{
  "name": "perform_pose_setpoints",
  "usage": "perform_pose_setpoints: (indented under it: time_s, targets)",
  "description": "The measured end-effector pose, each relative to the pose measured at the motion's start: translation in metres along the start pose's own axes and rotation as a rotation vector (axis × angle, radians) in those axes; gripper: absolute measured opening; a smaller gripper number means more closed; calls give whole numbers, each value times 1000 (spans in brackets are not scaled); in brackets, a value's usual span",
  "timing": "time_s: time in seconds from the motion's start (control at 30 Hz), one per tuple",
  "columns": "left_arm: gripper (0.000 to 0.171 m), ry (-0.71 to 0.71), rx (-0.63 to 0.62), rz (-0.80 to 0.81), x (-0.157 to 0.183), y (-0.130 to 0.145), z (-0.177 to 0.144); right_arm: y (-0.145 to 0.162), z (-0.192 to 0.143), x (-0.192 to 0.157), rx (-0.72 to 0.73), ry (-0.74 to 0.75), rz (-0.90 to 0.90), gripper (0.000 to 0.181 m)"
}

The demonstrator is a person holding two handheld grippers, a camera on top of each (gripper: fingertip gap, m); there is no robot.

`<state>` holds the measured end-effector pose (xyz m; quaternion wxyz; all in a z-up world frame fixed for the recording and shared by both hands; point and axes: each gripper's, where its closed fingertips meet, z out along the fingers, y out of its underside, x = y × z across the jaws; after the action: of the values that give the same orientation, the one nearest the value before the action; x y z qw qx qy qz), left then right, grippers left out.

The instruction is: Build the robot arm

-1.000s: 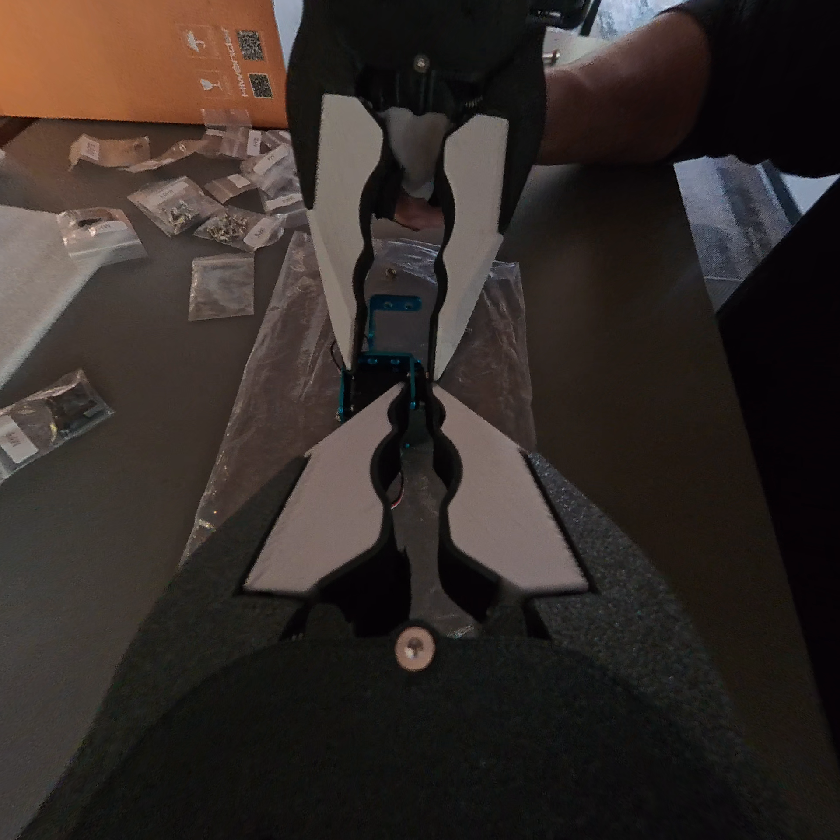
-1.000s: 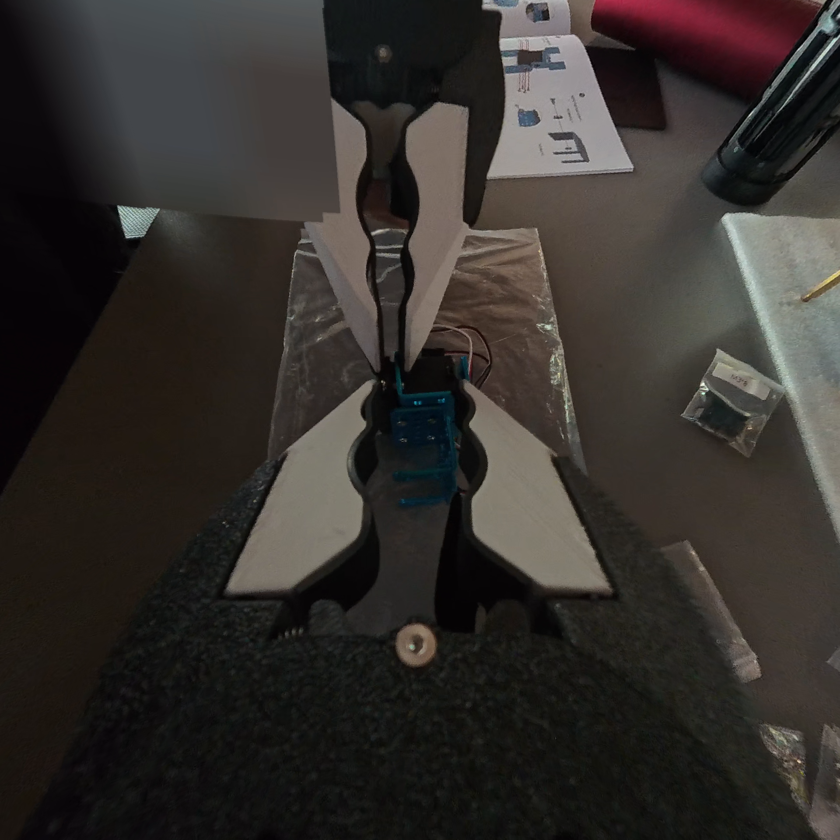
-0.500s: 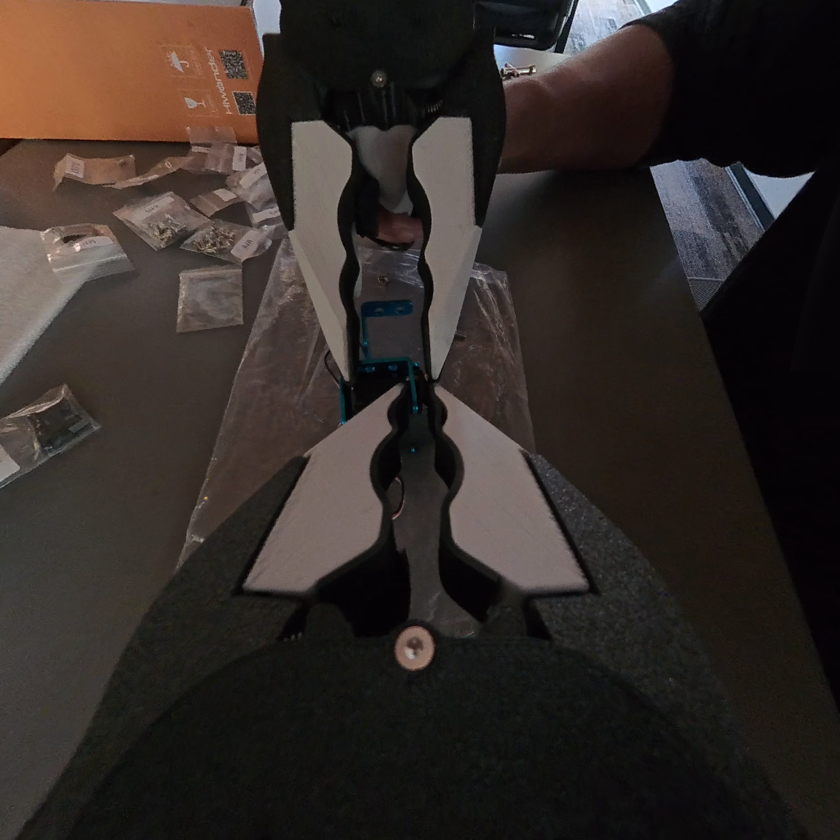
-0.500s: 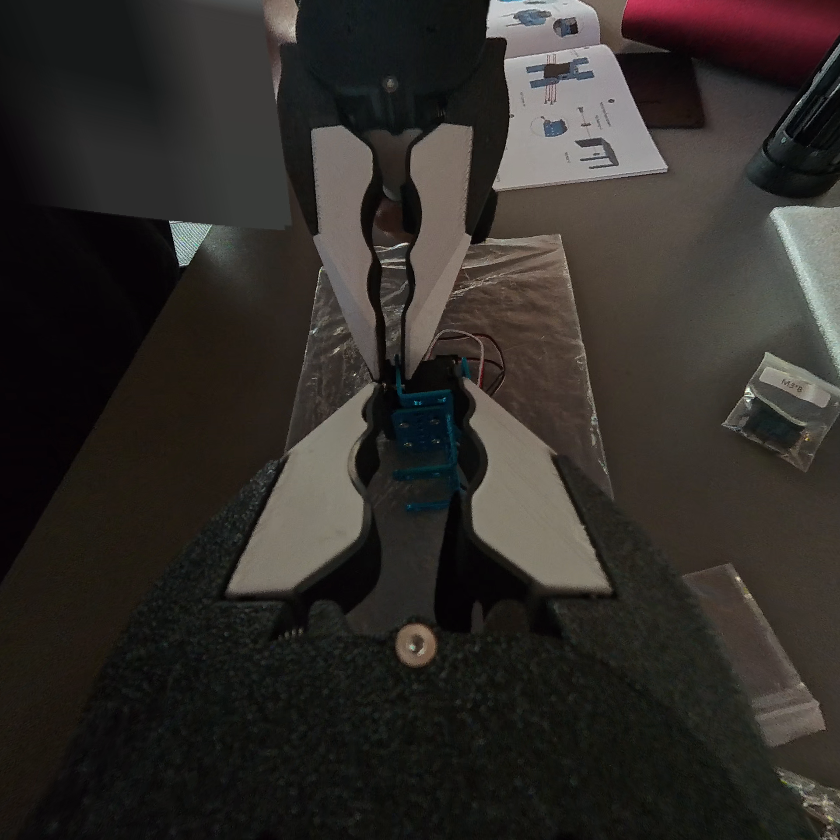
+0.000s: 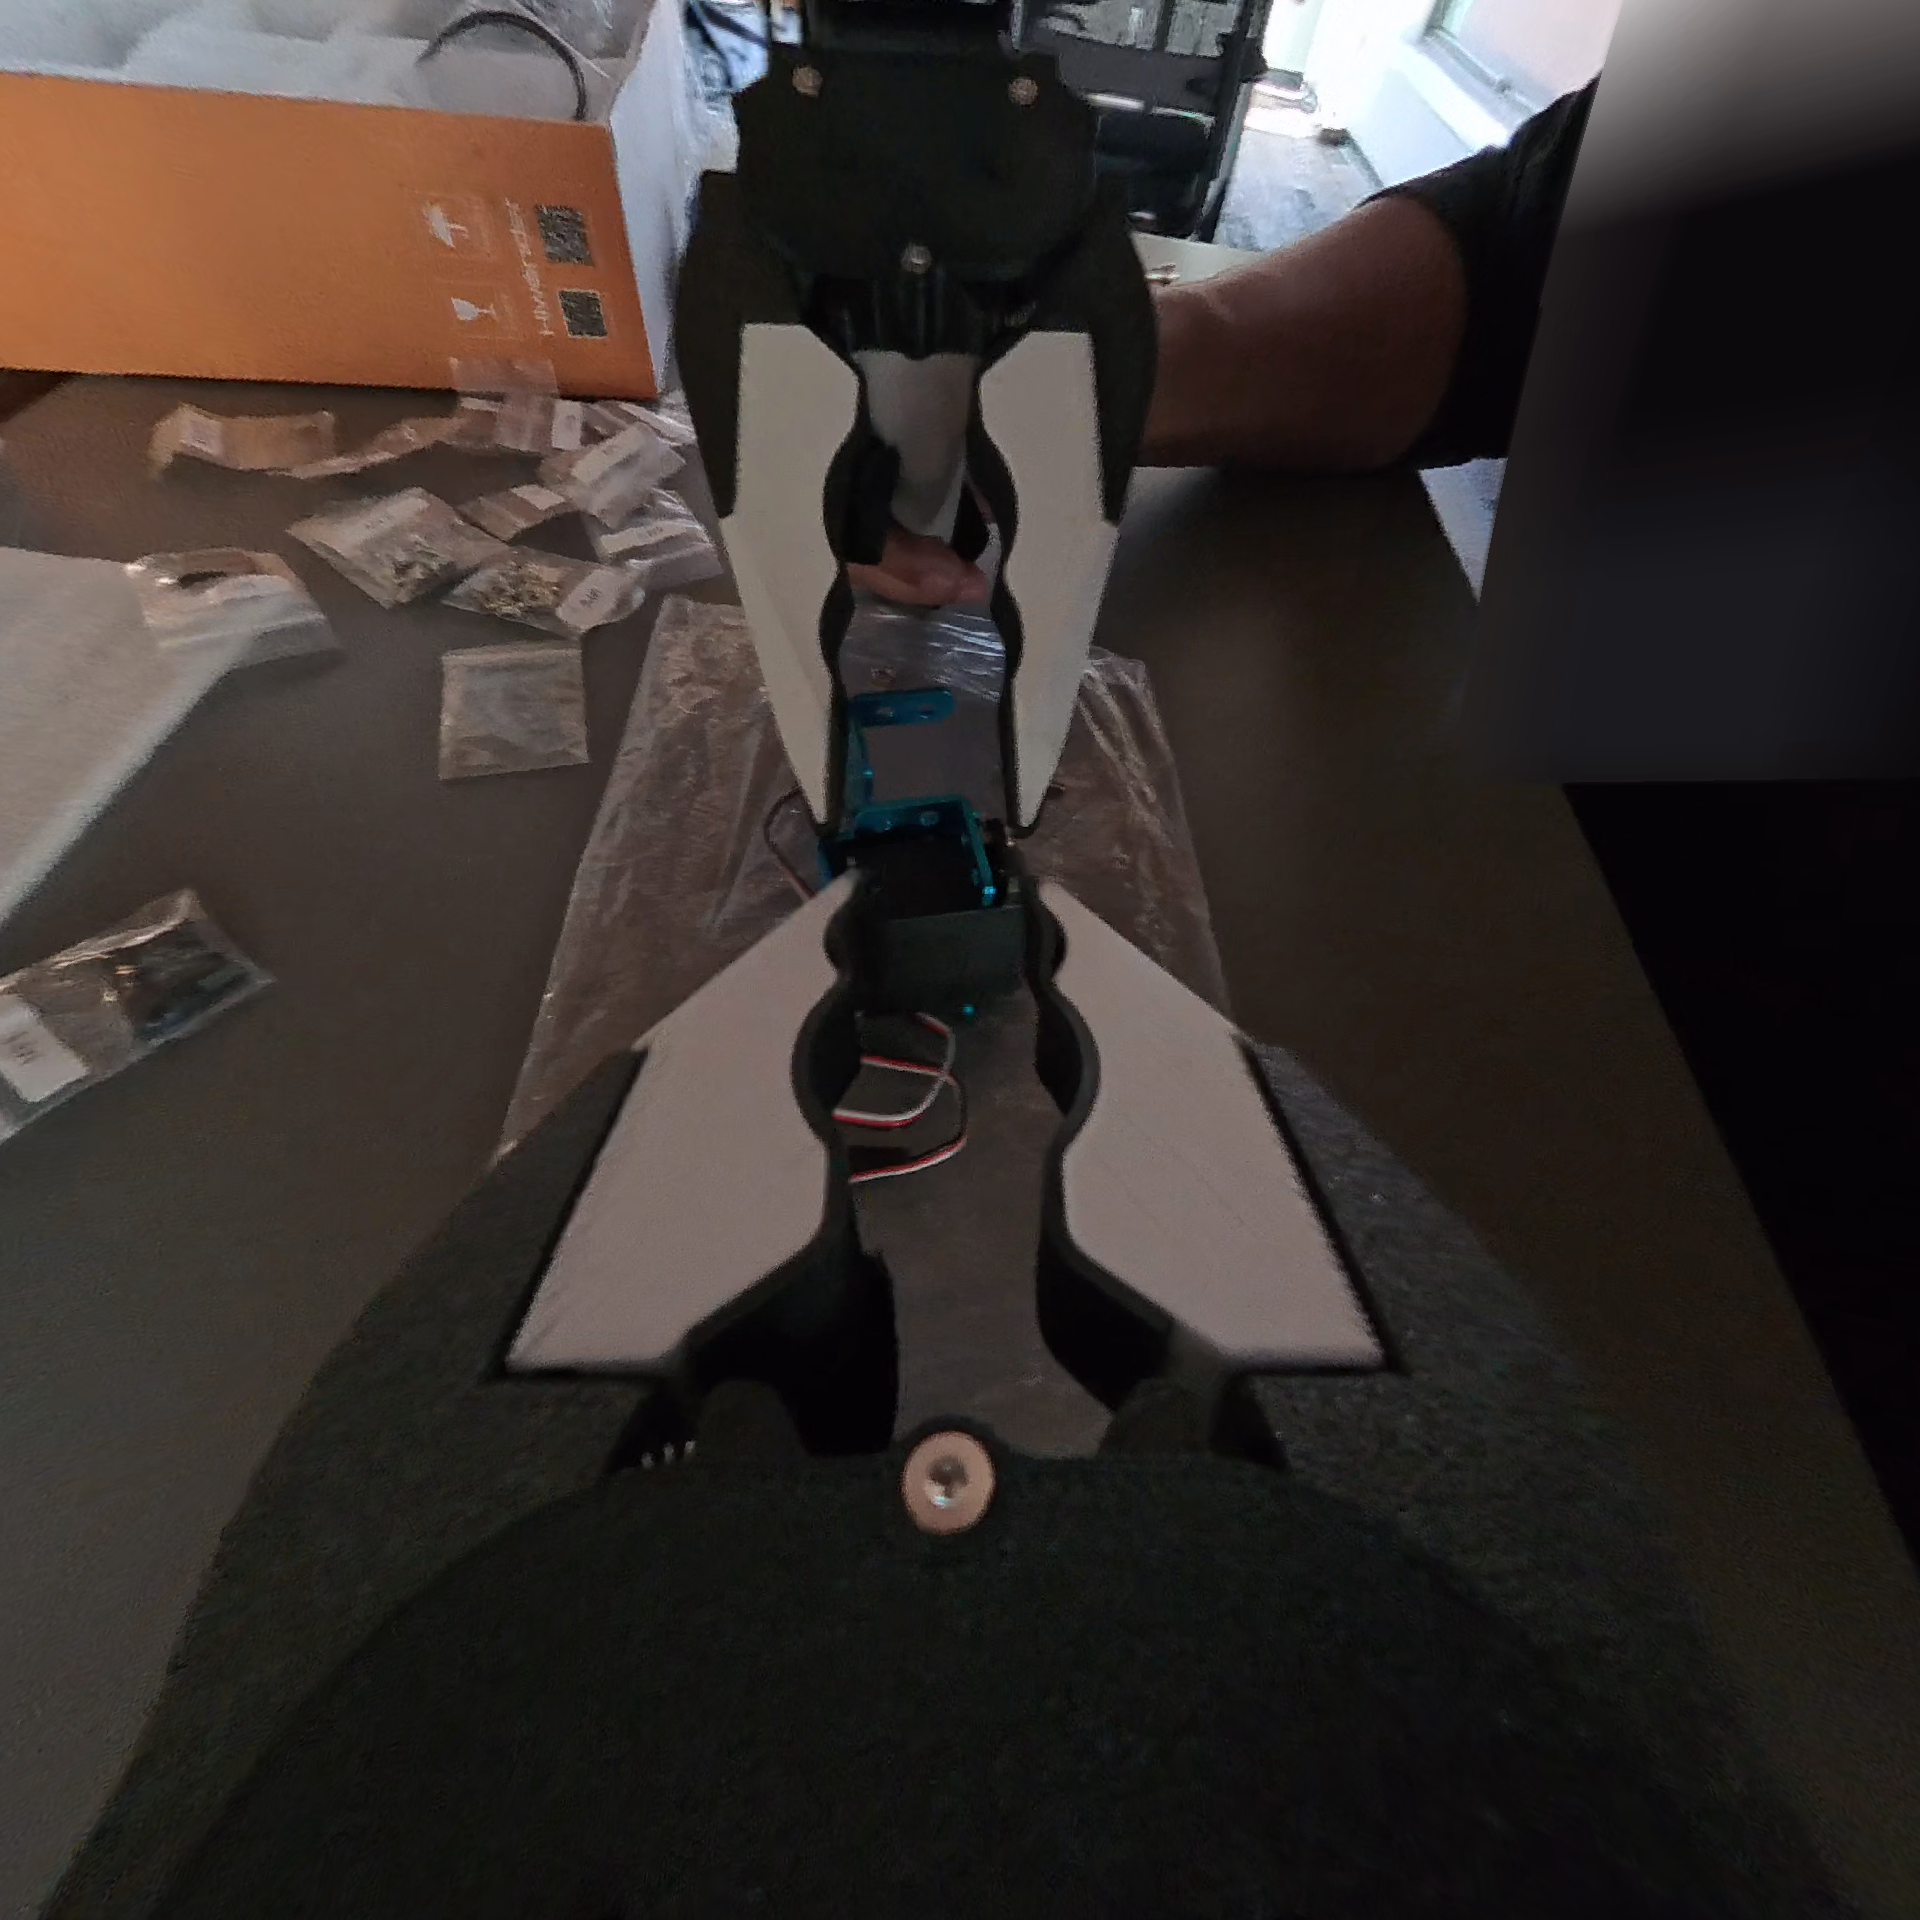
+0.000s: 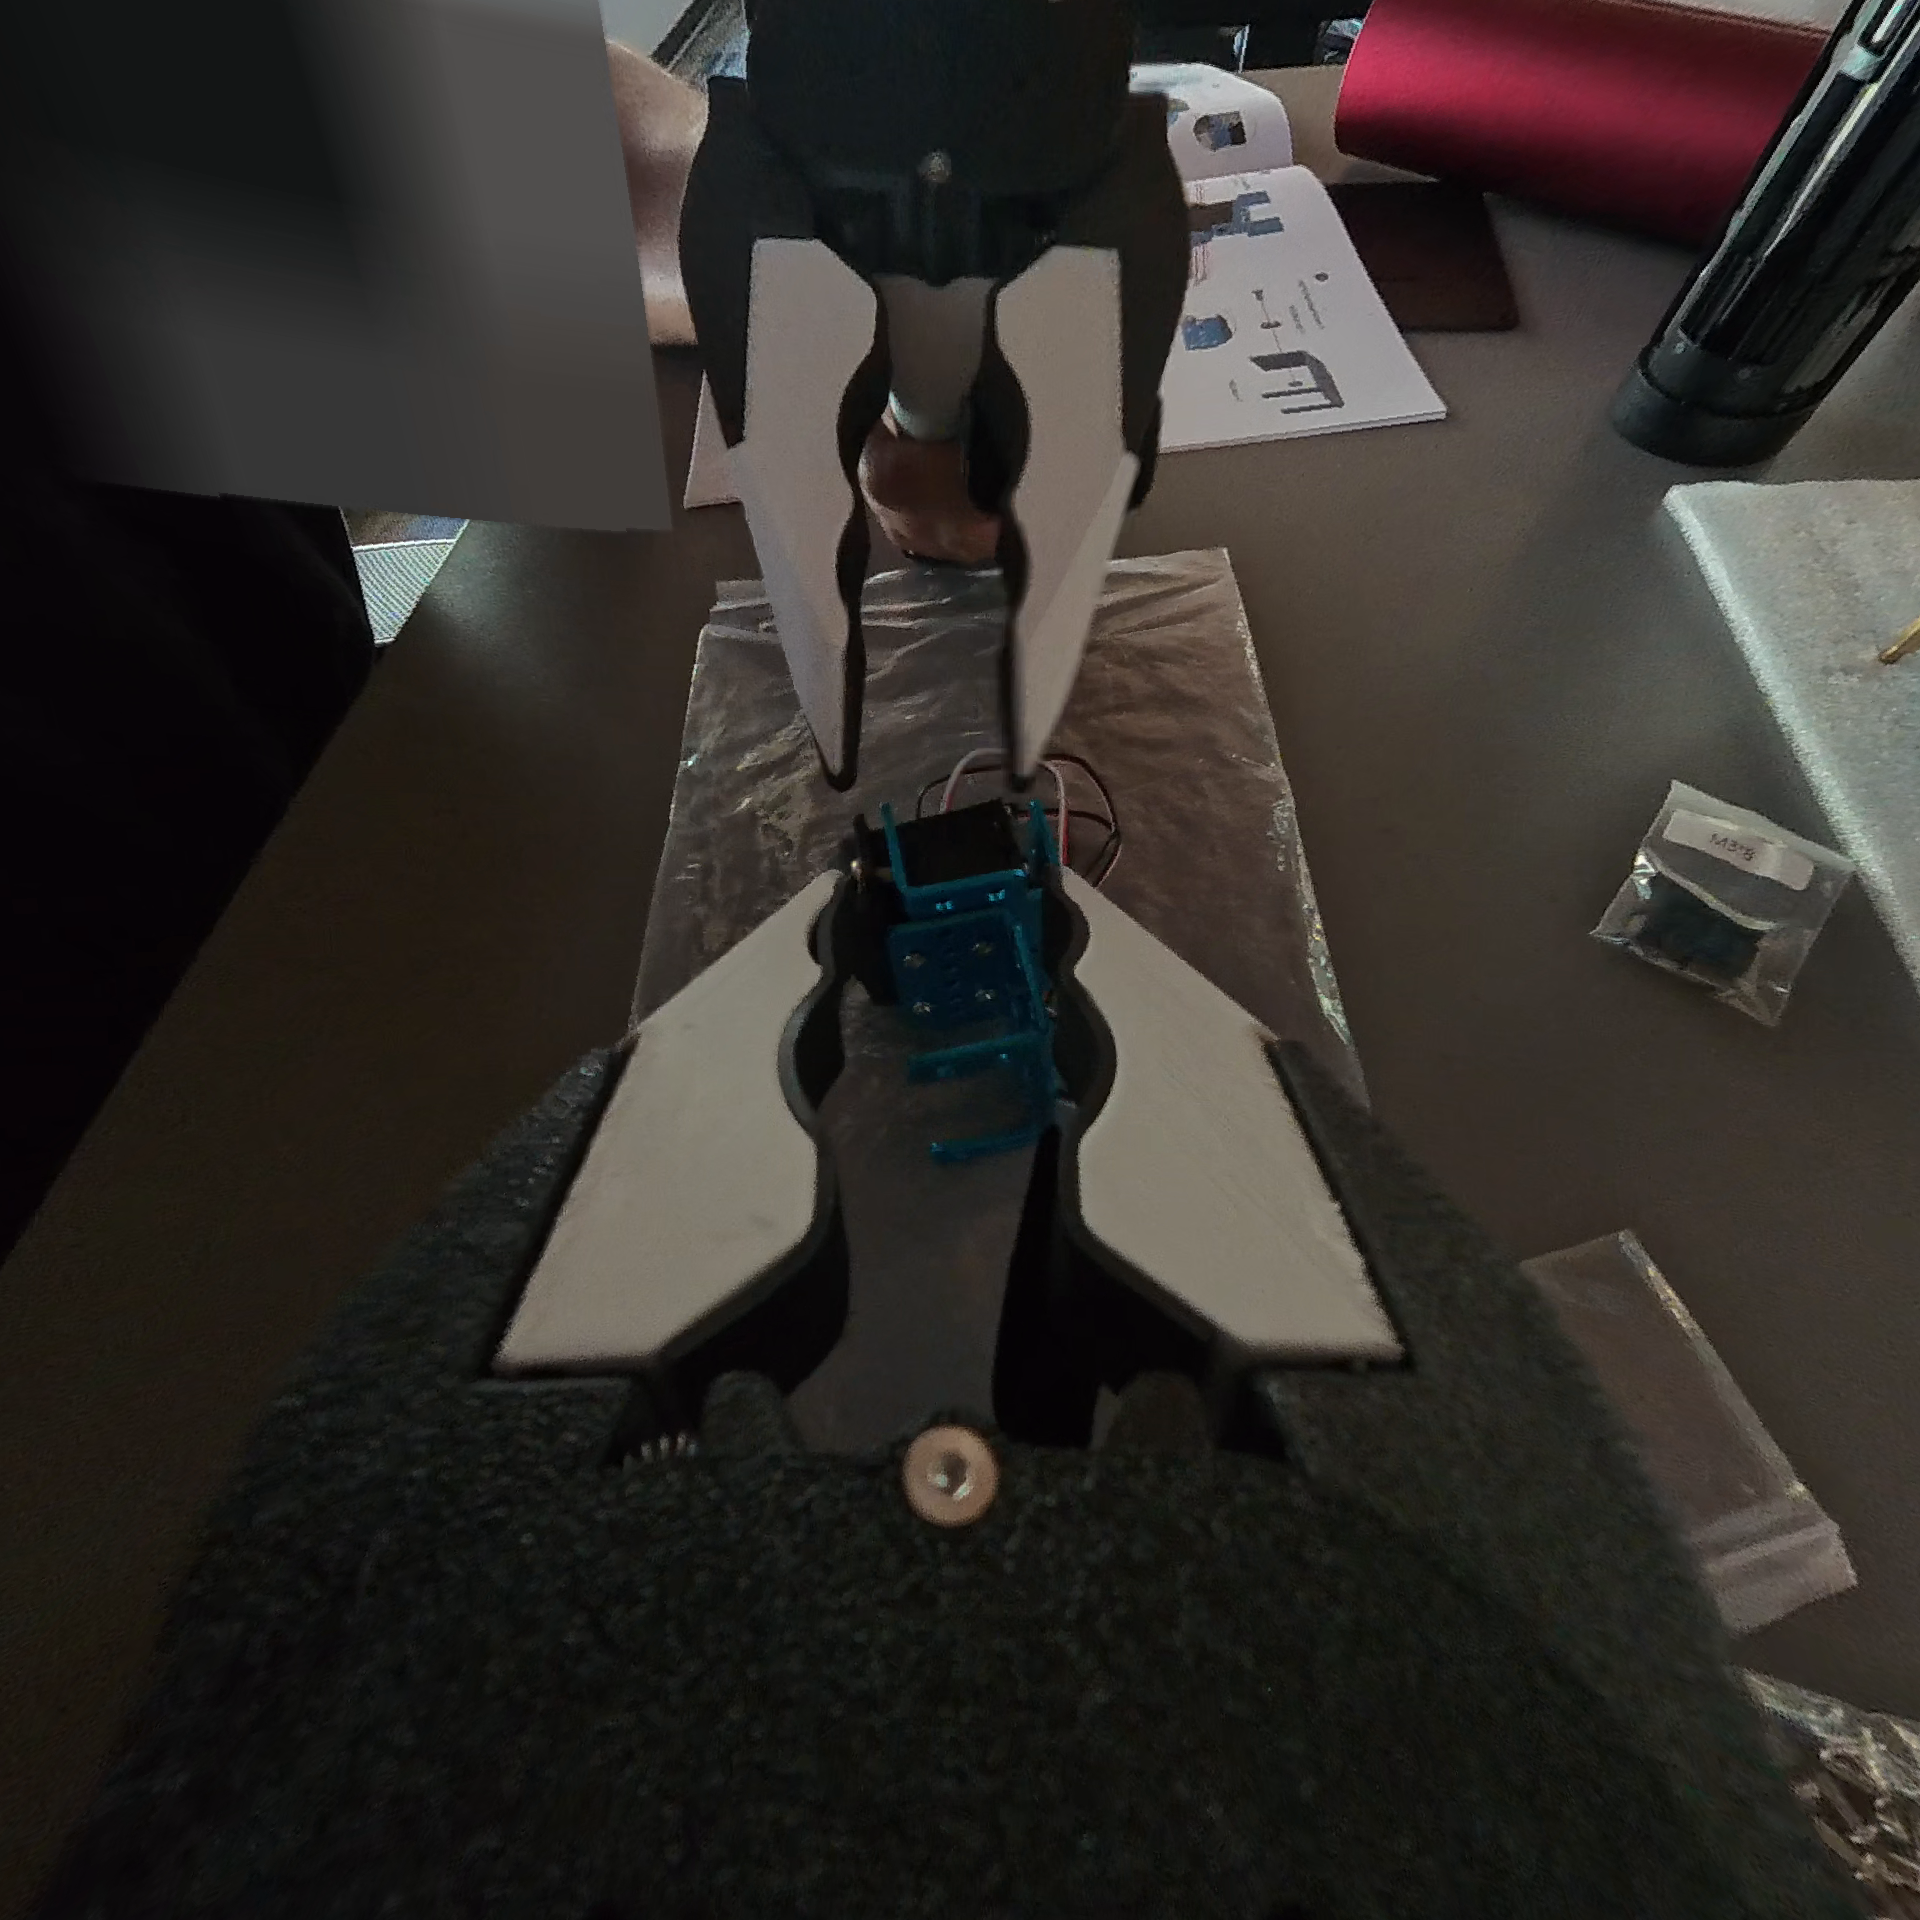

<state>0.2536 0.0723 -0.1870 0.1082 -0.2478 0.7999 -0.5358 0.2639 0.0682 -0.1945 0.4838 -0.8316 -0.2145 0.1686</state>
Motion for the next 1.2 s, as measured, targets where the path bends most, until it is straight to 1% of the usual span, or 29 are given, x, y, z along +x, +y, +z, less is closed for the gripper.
perform_pose_setpoints:
  time_s: [0.07,0.1,0.17,0.23,0.3,0.57,0.7,0.8,0.93,1.2]
  targets:
    - [48,-36,-28,2,-7,5,1,0,0,1,5,-1,7,34]
    - [54,-37,-34,-17,-8,7,2,0,1,1,8,-1,8,34]
    - [59,0,-45,-65,-5,9,7,-1,2,1,13,3,9,34]
    - [58,5,-69,-76,-6,11,11,-1,4,1,13,8,3,35]
    - [45,23,-80,-75,-3,12,14,-1,5,1,14,4,4,34]
    - [44,35,-82,-81,-1,11,17,-1,6,-5,14,-13,10,32]
    - [43,39,-81,-94,0,11,18,0,5,-7,13,-31,9,35]
    - [43,35,-82,-103,0,11,18,0,5,-6,8,-30,20,32]
    - [43,30,-86,-104,2,11,19,1,4,-9,-4,-75,54,32]
    - [43,27,-101,-114,3,11,20,1,5,-11,-17,-83,50,31]
